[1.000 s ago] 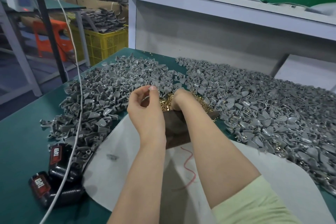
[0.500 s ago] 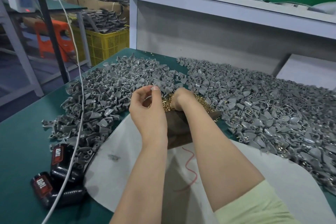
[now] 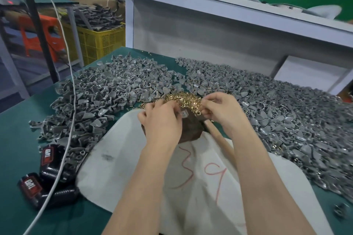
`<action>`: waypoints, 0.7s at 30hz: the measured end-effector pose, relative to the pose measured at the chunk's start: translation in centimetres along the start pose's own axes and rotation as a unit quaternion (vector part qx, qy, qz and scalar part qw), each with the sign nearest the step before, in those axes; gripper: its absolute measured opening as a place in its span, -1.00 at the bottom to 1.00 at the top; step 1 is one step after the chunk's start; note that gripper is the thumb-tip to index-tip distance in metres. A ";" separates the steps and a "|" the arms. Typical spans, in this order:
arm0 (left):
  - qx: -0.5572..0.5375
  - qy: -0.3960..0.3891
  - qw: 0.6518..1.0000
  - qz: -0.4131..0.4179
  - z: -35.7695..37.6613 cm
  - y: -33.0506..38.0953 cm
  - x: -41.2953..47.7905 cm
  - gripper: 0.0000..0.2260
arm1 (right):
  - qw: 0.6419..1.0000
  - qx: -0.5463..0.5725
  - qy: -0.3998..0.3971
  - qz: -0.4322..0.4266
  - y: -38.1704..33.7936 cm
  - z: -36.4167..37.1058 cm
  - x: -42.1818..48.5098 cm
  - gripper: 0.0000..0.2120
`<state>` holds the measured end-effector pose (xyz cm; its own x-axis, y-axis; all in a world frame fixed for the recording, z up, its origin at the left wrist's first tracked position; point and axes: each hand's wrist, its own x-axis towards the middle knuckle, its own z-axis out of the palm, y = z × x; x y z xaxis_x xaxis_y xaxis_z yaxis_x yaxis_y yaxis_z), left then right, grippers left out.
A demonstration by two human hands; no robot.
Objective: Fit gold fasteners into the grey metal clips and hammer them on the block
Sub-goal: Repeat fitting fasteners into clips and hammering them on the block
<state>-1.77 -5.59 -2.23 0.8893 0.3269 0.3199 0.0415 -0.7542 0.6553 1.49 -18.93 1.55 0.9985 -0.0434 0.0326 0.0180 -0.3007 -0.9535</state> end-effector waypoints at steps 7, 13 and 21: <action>0.039 -0.046 0.998 0.000 -0.4 0.4 -0.2 -0.93 | 0.997 0.073 0.001 -0.026 1.9 0.2 -1.6 -0.82; 0.046 -0.059 0.997 0.003 -0.3 0.4 -0.2 -0.90 | 0.996 0.014 0.020 -0.083 2.2 1.3 -1.3 -0.84; 0.051 -0.057 0.997 0.012 -0.2 0.2 0.0 -0.90 | 0.972 -0.197 0.011 -0.132 3.1 2.9 -1.4 -0.92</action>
<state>-1.86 -5.66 -1.95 0.9361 0.2459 0.2516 0.0605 -0.8169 0.5735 0.30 -16.99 -2.29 0.9606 0.0649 0.2704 0.2472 -0.6447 -0.7234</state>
